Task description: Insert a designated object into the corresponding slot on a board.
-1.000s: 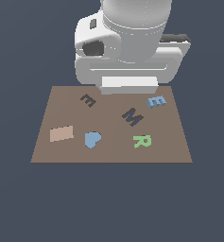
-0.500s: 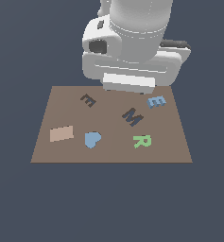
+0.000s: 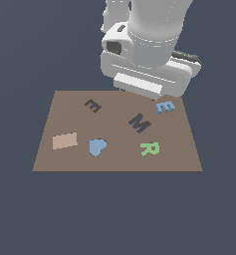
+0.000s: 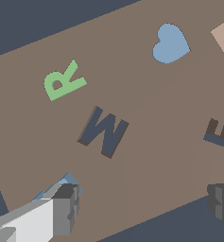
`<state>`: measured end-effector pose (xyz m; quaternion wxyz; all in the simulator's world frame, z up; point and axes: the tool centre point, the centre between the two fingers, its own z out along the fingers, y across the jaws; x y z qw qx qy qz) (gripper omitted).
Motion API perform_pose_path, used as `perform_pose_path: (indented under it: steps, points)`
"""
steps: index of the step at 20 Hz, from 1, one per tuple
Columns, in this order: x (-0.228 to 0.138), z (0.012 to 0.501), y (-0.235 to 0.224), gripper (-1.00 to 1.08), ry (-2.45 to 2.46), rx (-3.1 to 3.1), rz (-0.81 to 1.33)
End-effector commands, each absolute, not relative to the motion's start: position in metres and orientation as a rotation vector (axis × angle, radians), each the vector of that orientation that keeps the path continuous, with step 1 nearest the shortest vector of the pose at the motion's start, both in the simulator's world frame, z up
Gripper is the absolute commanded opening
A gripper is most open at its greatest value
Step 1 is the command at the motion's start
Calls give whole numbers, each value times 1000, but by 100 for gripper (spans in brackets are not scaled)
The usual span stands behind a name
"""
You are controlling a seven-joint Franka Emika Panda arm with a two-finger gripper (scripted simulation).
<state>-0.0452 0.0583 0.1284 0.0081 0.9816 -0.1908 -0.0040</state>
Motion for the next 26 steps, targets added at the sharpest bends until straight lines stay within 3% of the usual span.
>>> perform_pose_path:
  steps: [1, 26]
  points:
    - [-51, 122, 66, 100, -720, 3042, -12]
    - [-69, 62, 149, 100, -1762, 2597, -1]
